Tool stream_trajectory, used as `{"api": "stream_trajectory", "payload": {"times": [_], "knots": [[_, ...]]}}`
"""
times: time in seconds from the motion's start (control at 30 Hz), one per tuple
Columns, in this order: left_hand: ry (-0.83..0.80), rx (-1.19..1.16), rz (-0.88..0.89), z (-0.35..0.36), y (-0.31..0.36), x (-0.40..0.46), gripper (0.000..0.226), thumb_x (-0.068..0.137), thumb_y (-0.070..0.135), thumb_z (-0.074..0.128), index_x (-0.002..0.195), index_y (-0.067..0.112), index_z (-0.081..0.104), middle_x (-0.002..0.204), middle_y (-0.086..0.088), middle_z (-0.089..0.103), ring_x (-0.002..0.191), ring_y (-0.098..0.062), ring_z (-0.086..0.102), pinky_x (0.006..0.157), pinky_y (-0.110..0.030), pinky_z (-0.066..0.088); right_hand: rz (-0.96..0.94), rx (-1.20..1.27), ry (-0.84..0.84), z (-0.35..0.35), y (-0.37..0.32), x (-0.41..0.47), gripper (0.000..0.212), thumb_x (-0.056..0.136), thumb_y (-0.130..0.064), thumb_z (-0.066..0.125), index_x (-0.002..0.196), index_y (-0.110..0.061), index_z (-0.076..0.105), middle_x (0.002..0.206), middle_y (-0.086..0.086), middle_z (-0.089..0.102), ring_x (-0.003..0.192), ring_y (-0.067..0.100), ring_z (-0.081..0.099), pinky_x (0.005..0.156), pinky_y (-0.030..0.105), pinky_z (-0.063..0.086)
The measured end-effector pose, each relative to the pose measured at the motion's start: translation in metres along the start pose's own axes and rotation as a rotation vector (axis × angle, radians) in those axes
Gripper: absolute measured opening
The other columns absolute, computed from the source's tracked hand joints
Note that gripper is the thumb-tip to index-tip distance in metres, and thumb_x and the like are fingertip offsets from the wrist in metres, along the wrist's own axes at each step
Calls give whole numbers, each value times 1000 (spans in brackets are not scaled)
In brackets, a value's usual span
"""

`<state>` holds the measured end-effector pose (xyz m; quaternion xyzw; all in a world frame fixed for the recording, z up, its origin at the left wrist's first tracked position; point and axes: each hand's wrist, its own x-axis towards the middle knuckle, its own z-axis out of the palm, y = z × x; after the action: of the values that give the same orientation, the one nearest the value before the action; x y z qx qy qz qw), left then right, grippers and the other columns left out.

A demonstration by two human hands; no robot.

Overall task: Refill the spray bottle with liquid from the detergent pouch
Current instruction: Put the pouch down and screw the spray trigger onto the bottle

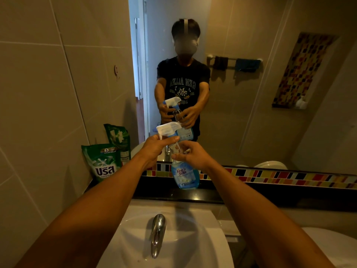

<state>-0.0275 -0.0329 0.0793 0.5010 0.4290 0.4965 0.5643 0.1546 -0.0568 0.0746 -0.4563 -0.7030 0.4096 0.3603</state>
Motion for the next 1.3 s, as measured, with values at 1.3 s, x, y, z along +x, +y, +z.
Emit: {"api": "stream_trajectory", "payload": {"times": [1.3], "knots": [[33,-30,-24,4,9,-3,50,77,25,82,123,16,64,99,1,72,114,-25,59,104,-47,38,-18,-82,-24,-3,-1,5,28,88,-26,80,113,-24,67,99,-5,70,93,13,68,77,27,53]]}}
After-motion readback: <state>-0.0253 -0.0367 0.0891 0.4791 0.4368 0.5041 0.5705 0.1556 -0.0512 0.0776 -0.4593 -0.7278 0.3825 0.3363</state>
